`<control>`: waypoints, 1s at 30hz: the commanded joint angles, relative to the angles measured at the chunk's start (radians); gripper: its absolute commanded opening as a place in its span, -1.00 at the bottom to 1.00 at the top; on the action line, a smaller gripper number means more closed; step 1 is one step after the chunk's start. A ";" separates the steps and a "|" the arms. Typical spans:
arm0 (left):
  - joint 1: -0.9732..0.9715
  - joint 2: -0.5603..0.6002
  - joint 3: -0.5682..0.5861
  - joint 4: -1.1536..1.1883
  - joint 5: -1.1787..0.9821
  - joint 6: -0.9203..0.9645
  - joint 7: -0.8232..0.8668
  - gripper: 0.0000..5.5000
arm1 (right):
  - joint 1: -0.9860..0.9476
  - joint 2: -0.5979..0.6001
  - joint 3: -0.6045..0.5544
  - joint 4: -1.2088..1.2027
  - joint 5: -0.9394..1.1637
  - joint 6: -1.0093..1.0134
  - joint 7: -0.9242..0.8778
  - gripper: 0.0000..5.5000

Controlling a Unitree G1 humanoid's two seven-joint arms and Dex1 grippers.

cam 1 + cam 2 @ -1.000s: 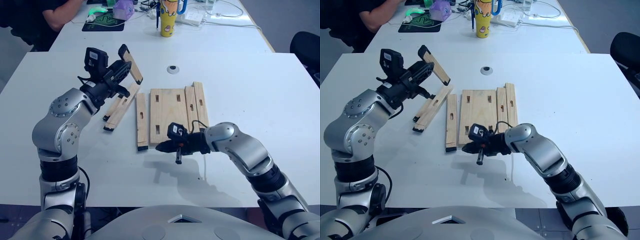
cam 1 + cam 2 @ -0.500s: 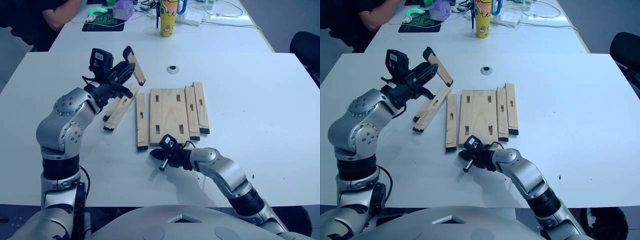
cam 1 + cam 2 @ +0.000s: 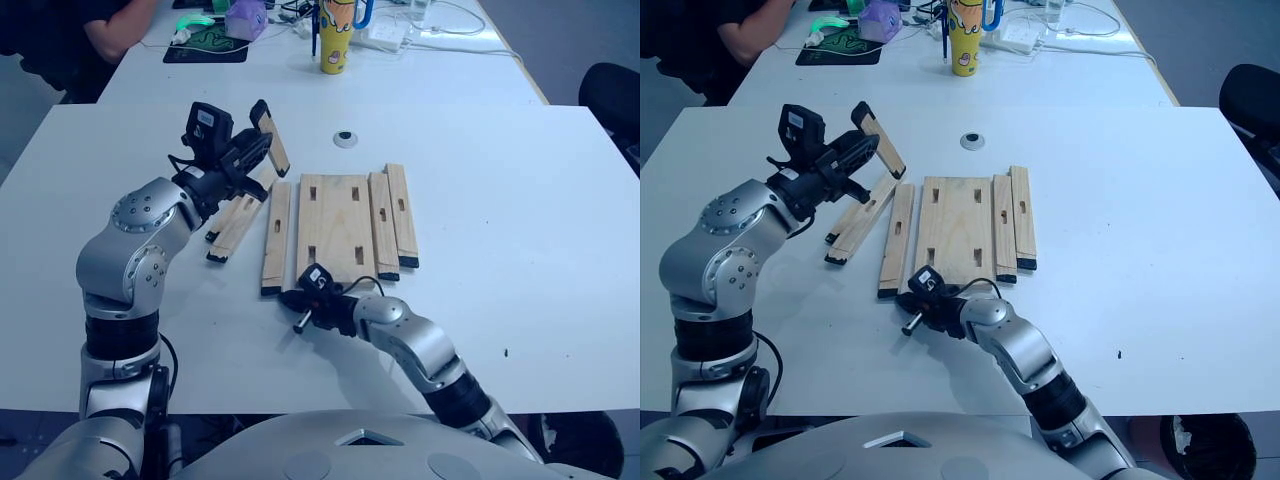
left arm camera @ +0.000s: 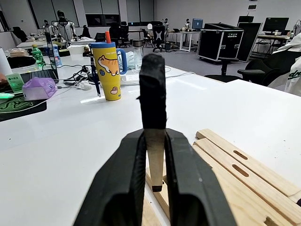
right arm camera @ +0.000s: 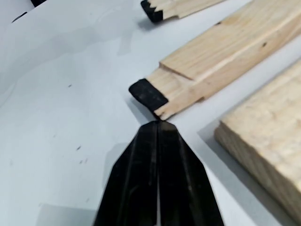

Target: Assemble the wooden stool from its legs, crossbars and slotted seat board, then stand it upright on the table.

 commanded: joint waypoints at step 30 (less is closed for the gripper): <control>0.290 -0.359 0.027 -0.226 0.049 0.111 0.378 -0.84 | 0.031 -0.068 -0.473 -0.289 0.670 0.383 -0.019 -1.00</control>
